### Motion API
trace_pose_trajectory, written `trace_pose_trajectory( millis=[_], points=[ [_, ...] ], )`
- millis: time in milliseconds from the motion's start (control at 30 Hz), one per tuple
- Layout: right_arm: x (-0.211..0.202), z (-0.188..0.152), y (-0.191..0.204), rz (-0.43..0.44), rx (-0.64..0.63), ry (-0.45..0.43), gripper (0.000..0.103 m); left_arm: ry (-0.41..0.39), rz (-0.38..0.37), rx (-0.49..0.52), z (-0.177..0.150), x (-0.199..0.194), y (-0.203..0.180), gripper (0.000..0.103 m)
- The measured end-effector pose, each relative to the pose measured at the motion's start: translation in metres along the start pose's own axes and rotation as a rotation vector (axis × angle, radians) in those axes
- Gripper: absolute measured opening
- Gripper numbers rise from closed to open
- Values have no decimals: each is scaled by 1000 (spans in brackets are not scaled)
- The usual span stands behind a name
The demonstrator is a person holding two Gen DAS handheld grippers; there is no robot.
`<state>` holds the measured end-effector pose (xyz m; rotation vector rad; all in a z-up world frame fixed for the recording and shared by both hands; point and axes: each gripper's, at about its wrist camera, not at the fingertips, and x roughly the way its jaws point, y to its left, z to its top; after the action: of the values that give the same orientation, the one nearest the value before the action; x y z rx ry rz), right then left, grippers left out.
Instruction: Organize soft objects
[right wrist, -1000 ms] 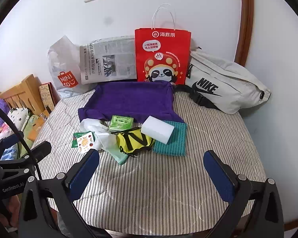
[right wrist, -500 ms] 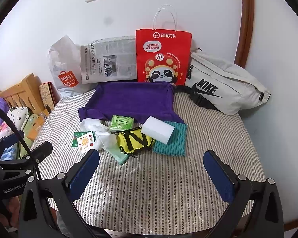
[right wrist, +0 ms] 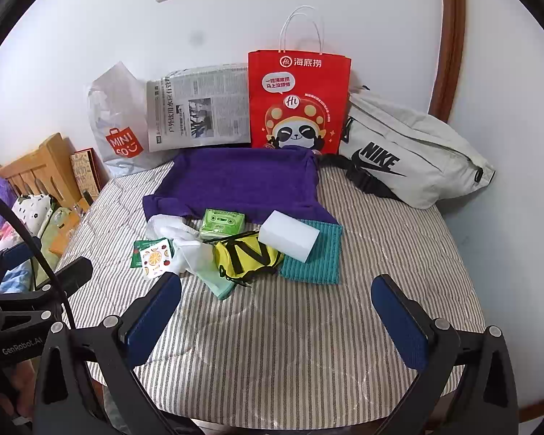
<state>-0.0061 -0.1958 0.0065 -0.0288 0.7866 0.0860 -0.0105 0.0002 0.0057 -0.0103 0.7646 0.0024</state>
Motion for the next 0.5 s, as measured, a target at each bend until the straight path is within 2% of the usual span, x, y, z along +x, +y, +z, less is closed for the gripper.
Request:
trace_pose_trajectory(
  millis=[500],
  points=[
    [9,1,-5,17,15,4,103,-10,-5,1,2,3,3,103]
  ],
)
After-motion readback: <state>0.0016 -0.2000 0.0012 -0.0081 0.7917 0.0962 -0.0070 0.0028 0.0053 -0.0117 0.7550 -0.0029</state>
